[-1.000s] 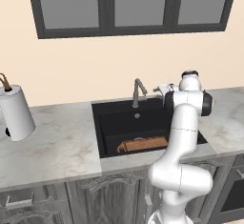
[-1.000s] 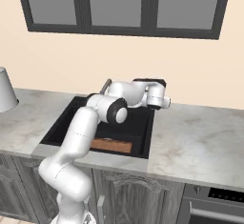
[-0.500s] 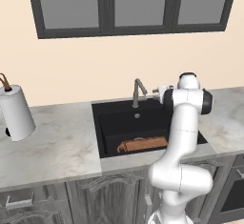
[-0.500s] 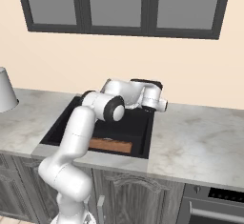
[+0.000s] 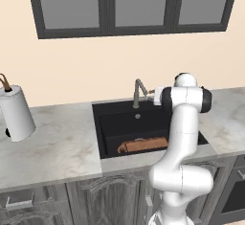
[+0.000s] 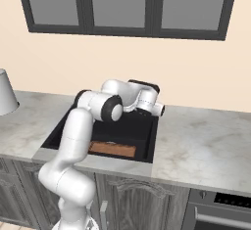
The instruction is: Turn on the sink faucet with hot water and rinse the cutting board for ten seconds, then turn off the faucet. Push the cutting board to reach the water if necessary.
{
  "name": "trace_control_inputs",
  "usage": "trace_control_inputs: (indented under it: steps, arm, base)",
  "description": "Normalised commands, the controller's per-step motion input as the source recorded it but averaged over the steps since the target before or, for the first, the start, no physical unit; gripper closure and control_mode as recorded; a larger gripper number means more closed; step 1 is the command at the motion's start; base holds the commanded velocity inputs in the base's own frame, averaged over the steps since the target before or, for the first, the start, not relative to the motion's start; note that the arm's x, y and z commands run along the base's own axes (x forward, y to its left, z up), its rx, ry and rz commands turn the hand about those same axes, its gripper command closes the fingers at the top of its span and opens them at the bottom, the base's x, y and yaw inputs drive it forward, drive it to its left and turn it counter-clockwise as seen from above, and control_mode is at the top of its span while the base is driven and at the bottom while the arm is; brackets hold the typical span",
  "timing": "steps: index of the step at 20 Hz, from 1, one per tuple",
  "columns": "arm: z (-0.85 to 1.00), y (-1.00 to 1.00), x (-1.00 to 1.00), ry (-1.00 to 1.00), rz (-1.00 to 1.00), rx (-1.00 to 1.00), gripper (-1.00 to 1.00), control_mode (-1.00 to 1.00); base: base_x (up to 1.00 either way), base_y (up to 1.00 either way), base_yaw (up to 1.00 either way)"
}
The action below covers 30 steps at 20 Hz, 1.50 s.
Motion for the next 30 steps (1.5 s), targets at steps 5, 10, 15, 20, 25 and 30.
trace_control_inputs:
  steps: [5, 10, 15, 20, 25, 30]
  arm:
    - [-0.12, 0.03, 0.12, -0.02, -0.01, -0.01, -1.0, -1.0]
    - [-0.06, 0.0, 0.23, 0.0, 0.0, 0.0, -1.0, -1.0]
    - [0.0, -0.01, 0.33, 0.0, 0.0, 0.0, -1.0, -1.0]
    - [0.0, -0.14, 0.39, 0.0, 0.0, 0.0, -1.0, -1.0]
    - [-0.1, -0.15, 0.22, -0.01, 0.0, 0.0, -1.0, -1.0]
    - [-0.23, -0.04, 0.04, 0.0, 0.0, 0.0, -1.0, -1.0]
  base:
    - [0.0, 0.0, 0.0]
    - [0.0, 0.0, 0.0]
    - [0.0, 0.0, 0.0]
    - [0.0, 0.0, 0.0]
    - [0.0, 0.0, 0.0]
    - [0.0, 0.0, 0.0]
